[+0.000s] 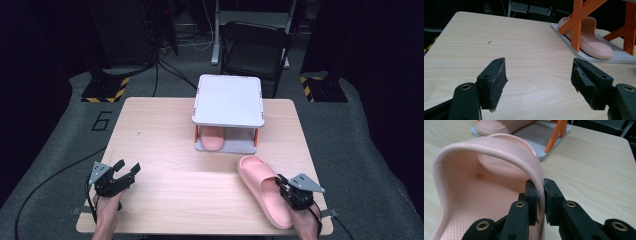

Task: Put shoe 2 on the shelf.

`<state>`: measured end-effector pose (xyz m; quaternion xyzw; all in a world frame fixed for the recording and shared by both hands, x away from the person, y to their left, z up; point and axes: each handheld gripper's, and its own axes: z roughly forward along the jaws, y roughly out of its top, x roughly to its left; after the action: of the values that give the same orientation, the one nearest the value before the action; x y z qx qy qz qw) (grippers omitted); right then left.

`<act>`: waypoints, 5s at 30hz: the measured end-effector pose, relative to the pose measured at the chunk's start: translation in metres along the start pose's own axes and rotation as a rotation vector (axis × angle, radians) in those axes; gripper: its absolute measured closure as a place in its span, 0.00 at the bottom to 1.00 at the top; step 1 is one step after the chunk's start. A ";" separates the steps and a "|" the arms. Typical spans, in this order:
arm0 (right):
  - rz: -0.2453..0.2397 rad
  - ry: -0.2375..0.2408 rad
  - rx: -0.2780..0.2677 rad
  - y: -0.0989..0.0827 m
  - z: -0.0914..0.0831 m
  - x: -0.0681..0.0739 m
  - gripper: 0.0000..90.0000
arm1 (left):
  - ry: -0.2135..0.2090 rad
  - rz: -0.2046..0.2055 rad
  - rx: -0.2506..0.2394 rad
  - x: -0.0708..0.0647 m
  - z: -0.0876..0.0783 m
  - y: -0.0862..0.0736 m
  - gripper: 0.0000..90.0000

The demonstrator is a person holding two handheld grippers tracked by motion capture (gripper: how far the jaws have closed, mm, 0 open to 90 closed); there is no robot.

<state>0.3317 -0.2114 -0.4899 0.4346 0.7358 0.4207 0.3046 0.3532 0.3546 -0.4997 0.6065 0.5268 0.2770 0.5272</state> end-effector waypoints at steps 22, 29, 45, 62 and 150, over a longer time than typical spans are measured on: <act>0.099 -0.162 0.032 0.058 0.109 0.013 0.87 | -0.007 -0.006 -0.012 0.002 -0.001 0.000 0.32; 0.122 -0.146 0.038 0.061 0.123 0.014 0.84 | -0.007 -0.004 -0.007 0.000 -0.001 -0.001 0.32; 0.025 0.110 -0.048 0.022 0.059 0.001 0.39 | -0.008 0.002 -0.005 -0.002 0.000 -0.001 0.32; -0.101 0.200 0.006 -0.021 0.027 0.010 0.31 | -0.017 -0.001 0.002 -0.004 0.001 0.000 0.32; 0.010 0.142 0.066 0.021 0.105 0.027 0.33 | -0.023 -0.065 -0.035 0.003 -0.003 0.003 0.32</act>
<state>0.4134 -0.1439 -0.5219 0.4170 0.7669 0.4274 0.2350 0.3529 0.3589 -0.4971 0.5829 0.5352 0.2620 0.5524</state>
